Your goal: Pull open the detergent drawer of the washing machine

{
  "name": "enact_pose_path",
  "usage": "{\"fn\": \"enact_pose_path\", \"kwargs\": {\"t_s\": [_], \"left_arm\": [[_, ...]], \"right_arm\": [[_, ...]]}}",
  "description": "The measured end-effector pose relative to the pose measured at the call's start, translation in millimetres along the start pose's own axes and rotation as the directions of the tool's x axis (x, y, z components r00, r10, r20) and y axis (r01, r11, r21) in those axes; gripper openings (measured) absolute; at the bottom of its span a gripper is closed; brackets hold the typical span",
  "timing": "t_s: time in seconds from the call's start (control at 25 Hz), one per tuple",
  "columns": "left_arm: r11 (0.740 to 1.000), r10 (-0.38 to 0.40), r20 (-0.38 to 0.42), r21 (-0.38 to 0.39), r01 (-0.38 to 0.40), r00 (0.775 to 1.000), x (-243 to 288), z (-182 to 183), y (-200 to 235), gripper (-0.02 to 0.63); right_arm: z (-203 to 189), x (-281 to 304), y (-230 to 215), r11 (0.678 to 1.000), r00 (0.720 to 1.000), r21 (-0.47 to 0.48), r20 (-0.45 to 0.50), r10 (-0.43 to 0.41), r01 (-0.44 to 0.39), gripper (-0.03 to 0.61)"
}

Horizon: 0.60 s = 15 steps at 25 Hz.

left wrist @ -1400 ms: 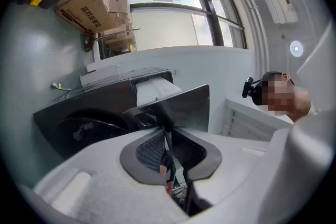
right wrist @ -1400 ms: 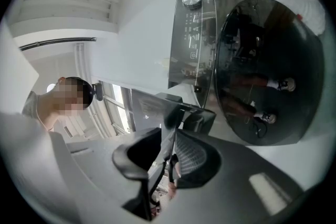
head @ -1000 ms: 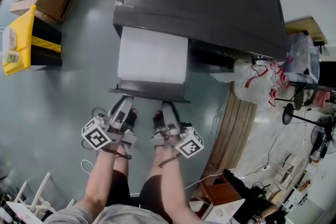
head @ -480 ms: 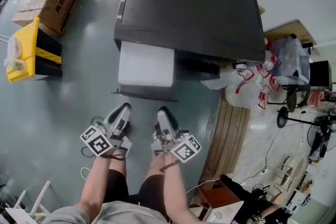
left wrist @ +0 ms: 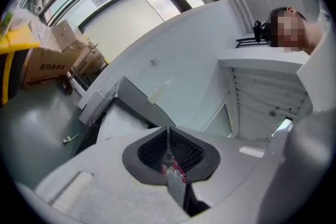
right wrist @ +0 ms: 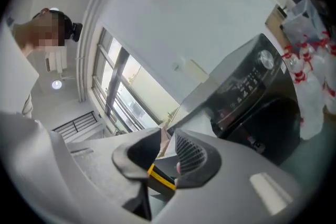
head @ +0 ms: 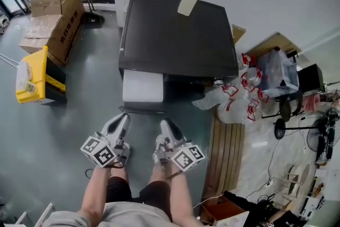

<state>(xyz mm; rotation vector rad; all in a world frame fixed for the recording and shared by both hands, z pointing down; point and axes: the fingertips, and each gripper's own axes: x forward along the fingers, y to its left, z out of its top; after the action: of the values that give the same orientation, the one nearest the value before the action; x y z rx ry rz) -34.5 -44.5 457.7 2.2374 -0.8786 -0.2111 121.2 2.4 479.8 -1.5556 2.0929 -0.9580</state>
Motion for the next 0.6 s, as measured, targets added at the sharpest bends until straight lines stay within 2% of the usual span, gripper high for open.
{"fn": "enact_pose_path", "kwargs": {"t_s": [0.2,0.32,0.44,0.6], "left_arm": [[0.986,-0.003,0.028,0.164,-0.002,1.0,-1,42,-30,0.012],[0.965,0.016,0.036,0.262,-0.025,0.999,-4,62,-47,0.009],[0.935,0.033,0.043,0.35,-0.046,0.999,-10,80,-63,0.009],[0.903,0.039,0.06,0.426,-0.061,0.997,-20,102,-83,0.009]], "right_arm": [[41,4,39,0.981,1.0,-0.191,0.007,-0.022,0.023,0.084],[59,3,58,0.959,0.999,-0.28,0.011,-0.039,0.04,0.057],[74,-3,75,0.928,0.997,-0.364,0.029,-0.07,0.076,0.025],[91,-12,100,0.873,0.994,-0.476,0.061,-0.092,0.11,0.009]]}}
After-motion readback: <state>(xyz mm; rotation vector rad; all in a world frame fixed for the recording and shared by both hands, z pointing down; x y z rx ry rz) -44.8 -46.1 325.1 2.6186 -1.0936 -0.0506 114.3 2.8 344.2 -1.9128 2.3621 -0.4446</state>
